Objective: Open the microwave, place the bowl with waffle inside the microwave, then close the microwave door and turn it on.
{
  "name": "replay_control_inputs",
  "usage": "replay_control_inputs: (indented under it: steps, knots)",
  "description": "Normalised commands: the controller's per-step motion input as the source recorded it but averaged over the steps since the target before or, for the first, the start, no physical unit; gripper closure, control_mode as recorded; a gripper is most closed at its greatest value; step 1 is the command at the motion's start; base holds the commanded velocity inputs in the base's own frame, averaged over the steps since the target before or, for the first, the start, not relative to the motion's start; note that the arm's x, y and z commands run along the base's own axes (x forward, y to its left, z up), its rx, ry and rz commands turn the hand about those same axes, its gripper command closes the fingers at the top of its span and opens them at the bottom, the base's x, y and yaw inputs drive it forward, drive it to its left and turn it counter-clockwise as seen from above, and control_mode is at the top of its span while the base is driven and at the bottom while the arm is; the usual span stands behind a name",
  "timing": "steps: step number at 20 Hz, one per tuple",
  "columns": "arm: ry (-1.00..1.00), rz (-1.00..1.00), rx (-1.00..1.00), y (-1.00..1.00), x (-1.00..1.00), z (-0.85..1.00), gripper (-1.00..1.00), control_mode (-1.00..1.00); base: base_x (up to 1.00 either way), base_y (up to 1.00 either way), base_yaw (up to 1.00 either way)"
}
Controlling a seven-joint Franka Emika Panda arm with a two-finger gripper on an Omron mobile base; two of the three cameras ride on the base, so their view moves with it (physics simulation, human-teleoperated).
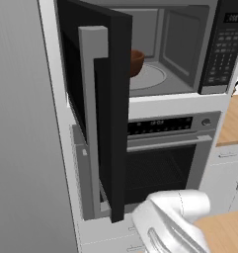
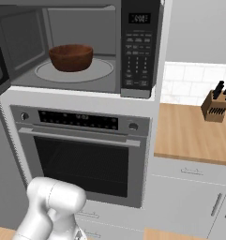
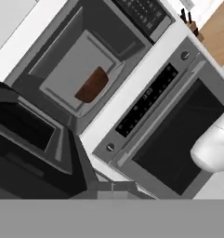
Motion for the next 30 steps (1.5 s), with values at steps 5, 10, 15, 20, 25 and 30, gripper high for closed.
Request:
replay_control_inputs:
  steps: [5, 10, 15, 20, 25, 30]
  knots:
    - [-0.11, -0.04, -0.26, 0.31, 0.0, -0.01, 1.0, -1.0, 0.0, 0.0, 0.0]
    - [-0.02, -0.05, -0.24, 0.32, 0.0, -0.06, 1.0, -1.0, 0.0, 0.0, 0.0]
    - [-0.03, -0.06, -0.25, 0.45, 0.0, -0.25, 1.0, -1.0, 0.0, 0.0, 0.0]
    - [0.0, -0.05, -0.22, 0.5, 0.09, -0.29, 1.0, -1.0, 0.0, 0.0, 0.0]
    - [0.0, -0.07, -0.2, 0.59, 0.4, -0.22, 1.0, -1.0, 0.0, 0.0, 0.0]
    - [0.0, -0.09, -0.23, 0.76, 0.65, -0.24, 1.0, -1.0, 0.0, 0.0, 0.0]
